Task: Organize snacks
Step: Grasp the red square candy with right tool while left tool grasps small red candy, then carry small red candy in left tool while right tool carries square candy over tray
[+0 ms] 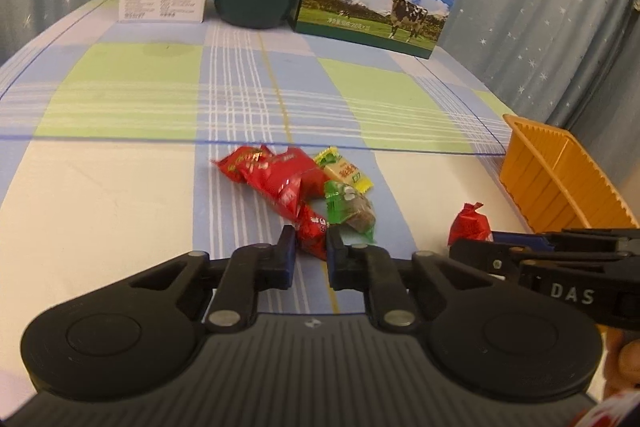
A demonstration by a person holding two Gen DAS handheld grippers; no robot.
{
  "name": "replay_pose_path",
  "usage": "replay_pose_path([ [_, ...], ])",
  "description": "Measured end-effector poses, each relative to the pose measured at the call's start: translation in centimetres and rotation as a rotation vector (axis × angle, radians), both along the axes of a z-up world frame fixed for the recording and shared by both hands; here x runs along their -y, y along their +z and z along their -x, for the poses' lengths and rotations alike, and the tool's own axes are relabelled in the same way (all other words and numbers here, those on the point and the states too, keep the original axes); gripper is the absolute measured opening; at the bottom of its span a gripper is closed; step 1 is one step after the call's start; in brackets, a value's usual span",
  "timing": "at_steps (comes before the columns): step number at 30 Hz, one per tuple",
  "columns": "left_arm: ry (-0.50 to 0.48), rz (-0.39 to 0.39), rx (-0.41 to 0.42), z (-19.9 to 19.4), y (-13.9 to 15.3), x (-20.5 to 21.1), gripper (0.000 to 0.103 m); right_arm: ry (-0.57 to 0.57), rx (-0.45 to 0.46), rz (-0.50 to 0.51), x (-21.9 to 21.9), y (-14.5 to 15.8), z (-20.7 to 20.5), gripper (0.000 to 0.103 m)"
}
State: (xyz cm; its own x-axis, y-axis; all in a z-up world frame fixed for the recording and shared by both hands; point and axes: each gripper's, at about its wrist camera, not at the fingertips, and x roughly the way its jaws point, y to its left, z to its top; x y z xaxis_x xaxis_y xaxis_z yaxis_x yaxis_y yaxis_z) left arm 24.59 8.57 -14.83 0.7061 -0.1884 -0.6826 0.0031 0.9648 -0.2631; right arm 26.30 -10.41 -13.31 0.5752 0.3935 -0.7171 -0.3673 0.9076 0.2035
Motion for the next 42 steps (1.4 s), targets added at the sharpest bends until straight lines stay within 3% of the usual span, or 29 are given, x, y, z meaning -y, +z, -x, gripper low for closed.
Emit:
replay_pose_path([
  [13,-0.024,-0.017,-0.054,4.6,1.2,2.0,0.013,0.027,-0.002,0.026,-0.1,0.2,2.9,0.025],
  [18,-0.042,-0.088,-0.038,4.9,0.9,2.4,0.014,0.042,0.011,0.048,-0.2,-0.3,3.2,0.026],
  [22,-0.035,-0.092,-0.025,4.6,0.7,2.1,0.026,0.045,0.009,0.032,-0.2,-0.8,2.7,0.030],
  [24,-0.028,-0.087,-0.028,4.4,0.5,2.0,0.032,0.043,-0.005,0.035,-0.3,-1.1,2.4,0.040],
  [27,-0.023,-0.084,-0.017,4.3,0.4,2.0,0.036,0.033,0.000,0.037,-0.5,-1.3,2.0,0.042],
  [35,-0.048,-0.106,0.001,3.9,0.3,2.8,0.036,0.024,0.013,0.044,-0.7,-1.4,1.6,0.041],
  [37,-0.058,-0.123,0.000,4.0,0.2,3.1,0.035,0.021,0.017,0.061,-0.8,-1.4,1.7,0.032],
  [42,-0.081,-0.152,-0.008,4.1,0.2,3.6,0.020,0.012,0.015,0.050,-0.6,-1.2,1.8,0.027],
])
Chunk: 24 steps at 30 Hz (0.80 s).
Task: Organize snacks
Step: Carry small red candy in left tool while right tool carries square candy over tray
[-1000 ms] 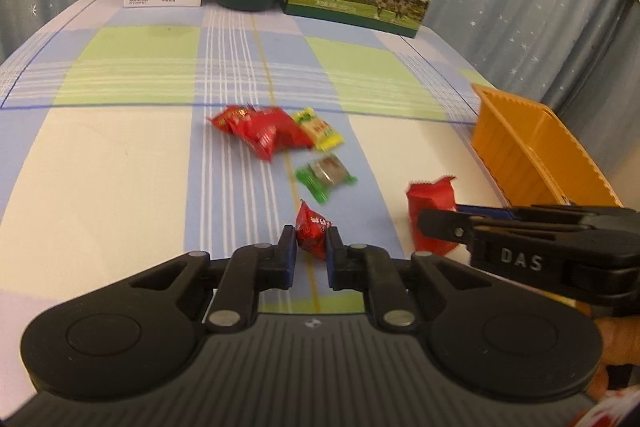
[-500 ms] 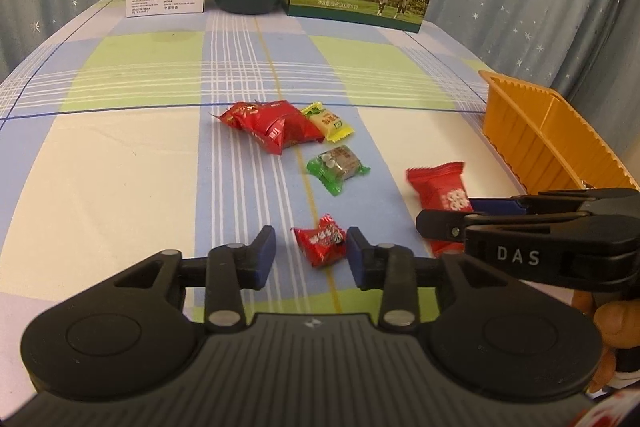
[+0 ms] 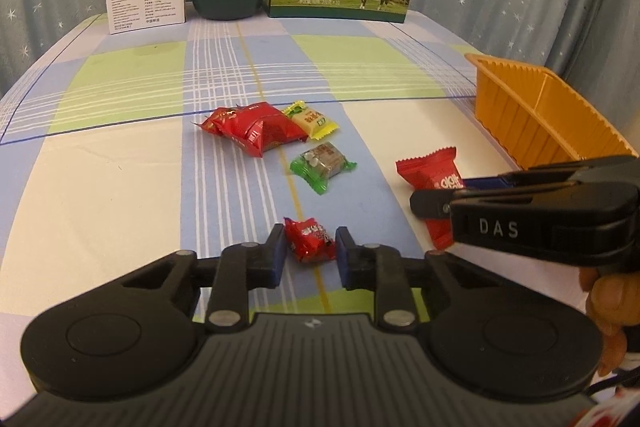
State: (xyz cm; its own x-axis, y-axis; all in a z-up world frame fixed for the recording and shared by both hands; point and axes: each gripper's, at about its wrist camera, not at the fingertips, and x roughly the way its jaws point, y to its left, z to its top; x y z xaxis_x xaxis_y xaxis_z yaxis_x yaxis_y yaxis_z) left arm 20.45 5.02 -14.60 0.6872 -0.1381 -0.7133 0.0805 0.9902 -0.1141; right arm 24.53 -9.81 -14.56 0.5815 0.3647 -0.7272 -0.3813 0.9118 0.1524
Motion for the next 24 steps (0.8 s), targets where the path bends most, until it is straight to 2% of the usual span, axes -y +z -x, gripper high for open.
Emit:
replay_pose_path([
  [1,-0.002,0.005,-0.001,0.1,0.0,0.0,0.016,-0.003,0.003,-0.004,0.0,0.1,0.1,0.027],
  [11,-0.002,0.008,0.017,1.2,0.8,0.5,0.016,-0.023,0.045,-0.022,1.0,1.8,1.8,0.026],
  [24,0.024,0.033,0.067,5.7,5.8,2.4,0.016,-0.099,0.075,-0.070,4.5,6.7,8.5,0.026],
])
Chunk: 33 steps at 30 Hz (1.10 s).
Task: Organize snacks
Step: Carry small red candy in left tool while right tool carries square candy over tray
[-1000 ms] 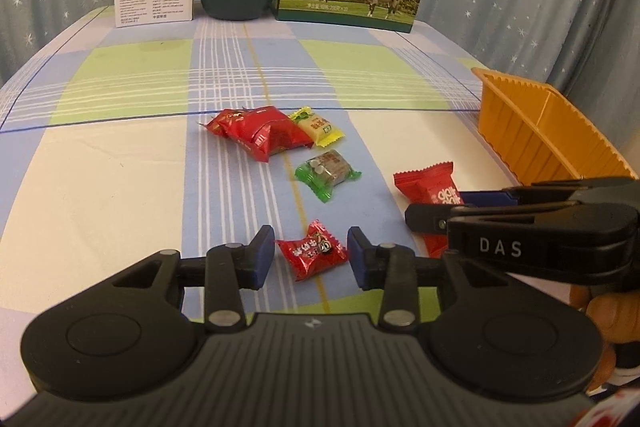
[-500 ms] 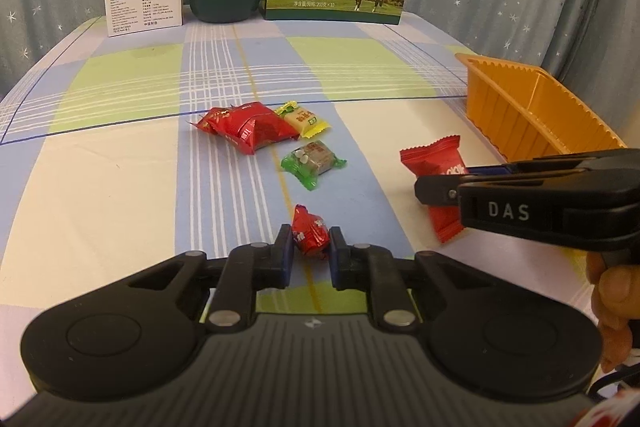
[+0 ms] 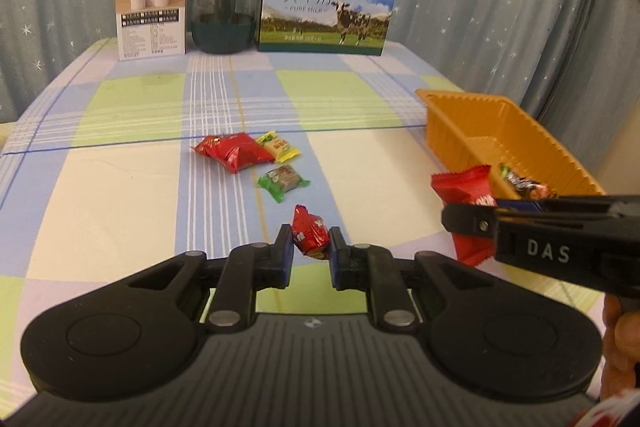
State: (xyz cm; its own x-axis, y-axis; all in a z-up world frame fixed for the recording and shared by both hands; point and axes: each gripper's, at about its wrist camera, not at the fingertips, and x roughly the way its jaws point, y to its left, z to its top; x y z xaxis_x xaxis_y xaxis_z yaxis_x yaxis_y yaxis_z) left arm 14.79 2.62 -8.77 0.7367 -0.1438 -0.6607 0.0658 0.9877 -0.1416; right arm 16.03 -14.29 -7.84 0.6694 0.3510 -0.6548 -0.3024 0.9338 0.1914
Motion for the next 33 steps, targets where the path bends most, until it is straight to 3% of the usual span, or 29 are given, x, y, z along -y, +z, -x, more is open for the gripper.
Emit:
replay_pose_path([
  [17,-0.018,0.020,0.010,6.3,4.7,4.3,0.016,-0.084,0.016,-0.028,4.8,4.6,6.9,0.026],
  [33,-0.102,0.040,0.024,6.5,6.8,8.8,0.016,-0.198,0.037,-0.029,10.8,6.6,8.7,0.026],
])
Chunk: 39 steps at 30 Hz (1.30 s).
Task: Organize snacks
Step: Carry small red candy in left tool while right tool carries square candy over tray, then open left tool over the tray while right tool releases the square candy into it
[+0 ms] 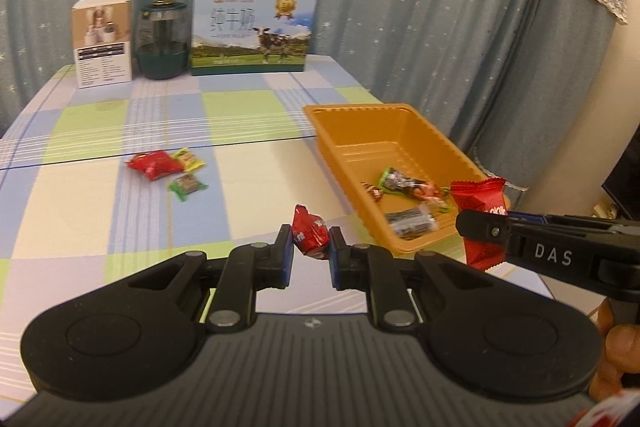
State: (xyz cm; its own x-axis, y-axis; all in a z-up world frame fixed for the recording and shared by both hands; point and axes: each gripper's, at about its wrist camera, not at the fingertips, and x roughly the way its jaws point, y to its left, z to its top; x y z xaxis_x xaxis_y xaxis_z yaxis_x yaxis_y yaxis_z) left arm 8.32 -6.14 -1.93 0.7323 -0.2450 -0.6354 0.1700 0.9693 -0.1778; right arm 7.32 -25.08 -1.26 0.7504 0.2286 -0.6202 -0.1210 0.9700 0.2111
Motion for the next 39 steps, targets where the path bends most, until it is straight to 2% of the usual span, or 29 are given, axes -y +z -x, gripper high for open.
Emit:
replay_pose_path([
  [9,-0.075,0.022,-0.002,-1.9,0.3,4.0,0.016,-0.079,-0.007,0.015,4.1,0.3,-0.8,0.026],
  [19,-0.148,0.024,-0.008,-4.4,0.0,7.7,0.016,-0.105,-0.012,0.027,6.6,-0.1,-2.3,0.026],
  [39,-0.208,0.006,-0.046,-11.2,-2.9,10.9,0.016,-0.120,-0.040,-0.003,9.2,-1.9,-9.4,0.026],
])
